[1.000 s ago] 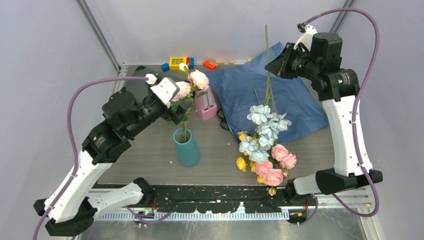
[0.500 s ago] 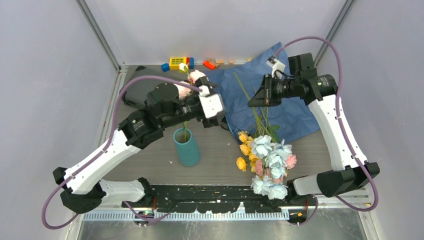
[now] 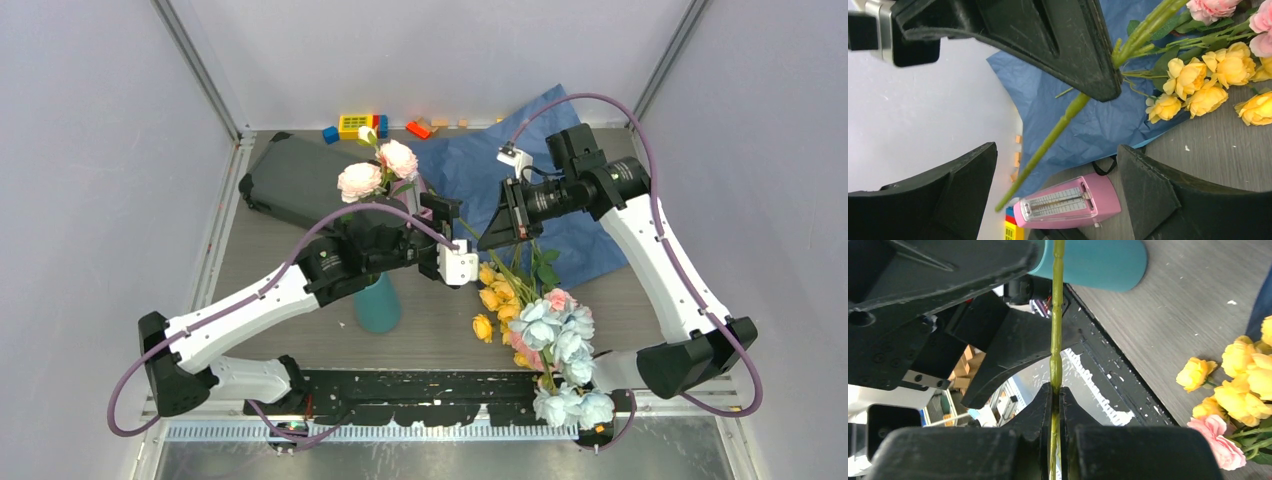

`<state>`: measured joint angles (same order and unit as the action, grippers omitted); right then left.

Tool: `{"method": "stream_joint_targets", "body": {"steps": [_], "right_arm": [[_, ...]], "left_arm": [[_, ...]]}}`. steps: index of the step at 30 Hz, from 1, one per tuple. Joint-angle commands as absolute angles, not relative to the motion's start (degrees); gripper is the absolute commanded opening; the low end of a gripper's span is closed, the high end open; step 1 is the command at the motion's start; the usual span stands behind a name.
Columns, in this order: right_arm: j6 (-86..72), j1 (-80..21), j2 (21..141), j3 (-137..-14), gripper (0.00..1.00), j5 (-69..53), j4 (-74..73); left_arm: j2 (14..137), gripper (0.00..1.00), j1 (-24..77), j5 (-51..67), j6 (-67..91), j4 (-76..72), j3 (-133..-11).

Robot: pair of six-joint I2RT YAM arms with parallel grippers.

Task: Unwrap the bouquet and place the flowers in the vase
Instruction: Pick up the fake flower from the wrapping paper.

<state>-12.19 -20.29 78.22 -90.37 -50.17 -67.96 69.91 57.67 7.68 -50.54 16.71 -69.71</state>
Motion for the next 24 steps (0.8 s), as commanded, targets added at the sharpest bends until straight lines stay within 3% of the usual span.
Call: {"method": "stream_joint_targets", "body": {"steps": [1,4,13,17,22,24], "right_arm": [[-10.0,-22.7,76.9,-91.3,0.0,-54.7,-69.6],[-9.2,-23.5,77.5,-91.8,0.0,-55.4,-70.1],[-7.2,-25.0,78.2,-92.6,0.0,-55.9,-70.9],[-6.9,-25.3,78.5,-92.7,0.0,-55.5,-71.1],[-7.2,-25.3,79.4,-93.8,0.01,-54.8,-71.4],[-7.5,-25.3,79.8,-94.3,0.06,-54.5,-71.3]], "left_arm": [[70.4,0.92,59.6,4.2,-56.4,10.8,-68.8],[70.6,0.89,60.4,2.6,-57.1,9.8,-67.2],[70.6,0.51,61.7,-2.5,-57.4,10.8,-64.6],[70.5,0.21,63.1,-4.3,-58.1,10.3,-63.4],[70.2,0.01,63.8,-5.2,-57.0,8.7,-62.4],[70.2,0.0,63.8,-5.6,-54.8,8.8,-62.6]]}}
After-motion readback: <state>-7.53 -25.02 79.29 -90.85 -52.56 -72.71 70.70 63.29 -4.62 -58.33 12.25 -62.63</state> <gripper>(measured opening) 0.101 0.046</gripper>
